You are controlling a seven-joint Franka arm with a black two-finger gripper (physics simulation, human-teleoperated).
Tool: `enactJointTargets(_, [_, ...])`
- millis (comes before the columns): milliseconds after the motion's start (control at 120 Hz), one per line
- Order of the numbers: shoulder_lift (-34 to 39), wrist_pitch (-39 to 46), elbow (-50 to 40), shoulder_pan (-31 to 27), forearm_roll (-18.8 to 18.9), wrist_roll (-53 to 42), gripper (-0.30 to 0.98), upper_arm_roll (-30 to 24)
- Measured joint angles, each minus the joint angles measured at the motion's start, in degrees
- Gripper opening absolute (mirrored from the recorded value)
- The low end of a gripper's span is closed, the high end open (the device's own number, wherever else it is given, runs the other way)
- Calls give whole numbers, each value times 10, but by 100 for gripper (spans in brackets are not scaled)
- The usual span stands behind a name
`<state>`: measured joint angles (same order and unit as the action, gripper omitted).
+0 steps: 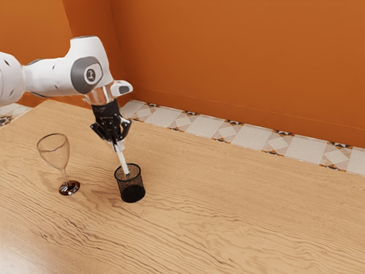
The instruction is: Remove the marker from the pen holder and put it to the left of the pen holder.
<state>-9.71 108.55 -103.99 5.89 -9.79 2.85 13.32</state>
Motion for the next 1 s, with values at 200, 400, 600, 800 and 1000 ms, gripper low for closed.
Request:
enactJointTargets(200, [35, -17, 1, -20, 17, 5, -9, 18])
enactJointTargets(400, [-19, -30, -26, -25, 23, 4, -8, 32])
enactJointTargets(600, [-27, -57, -62, -24, 33, -6, 7, 33])
enactJointTargets(800, [-27, -69, -64, -27, 26, -18, 43, 34])
enactJointTargets(1000, [12, -77, 62, -16, 87, -81, 58, -25])
